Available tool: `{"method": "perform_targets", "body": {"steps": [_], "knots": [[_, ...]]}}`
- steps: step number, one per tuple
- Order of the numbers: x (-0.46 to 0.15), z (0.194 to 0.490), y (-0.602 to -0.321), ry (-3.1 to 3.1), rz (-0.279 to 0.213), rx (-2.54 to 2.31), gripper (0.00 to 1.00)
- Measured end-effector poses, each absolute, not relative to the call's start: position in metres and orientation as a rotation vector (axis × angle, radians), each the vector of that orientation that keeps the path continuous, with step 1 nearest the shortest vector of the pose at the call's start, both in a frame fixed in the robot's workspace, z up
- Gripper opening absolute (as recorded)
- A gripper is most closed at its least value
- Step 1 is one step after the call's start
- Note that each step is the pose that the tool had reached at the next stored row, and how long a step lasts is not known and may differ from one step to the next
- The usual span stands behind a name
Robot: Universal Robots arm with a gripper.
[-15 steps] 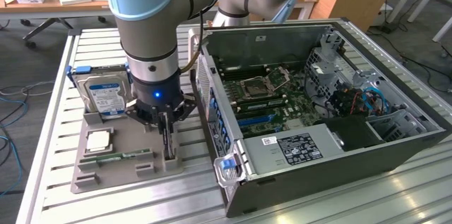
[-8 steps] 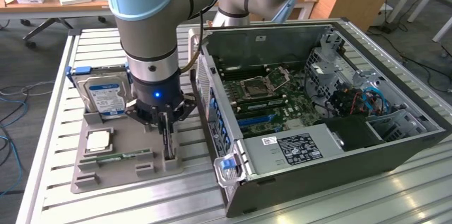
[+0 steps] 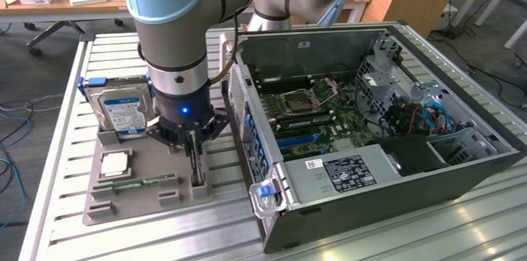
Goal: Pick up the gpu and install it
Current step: 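Pick up the gpu and move the gpu toward the slot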
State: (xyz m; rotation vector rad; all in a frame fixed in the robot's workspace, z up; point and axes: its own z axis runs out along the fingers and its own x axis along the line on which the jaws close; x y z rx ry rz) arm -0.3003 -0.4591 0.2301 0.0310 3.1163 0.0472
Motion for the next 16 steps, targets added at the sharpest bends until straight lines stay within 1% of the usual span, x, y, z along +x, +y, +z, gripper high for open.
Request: {"method": "perform_targets", "body": {"steps": [16], "knots": [[-0.3003,0.2345,-0.4591,3.116,0.047,0.031,0.26]]}}
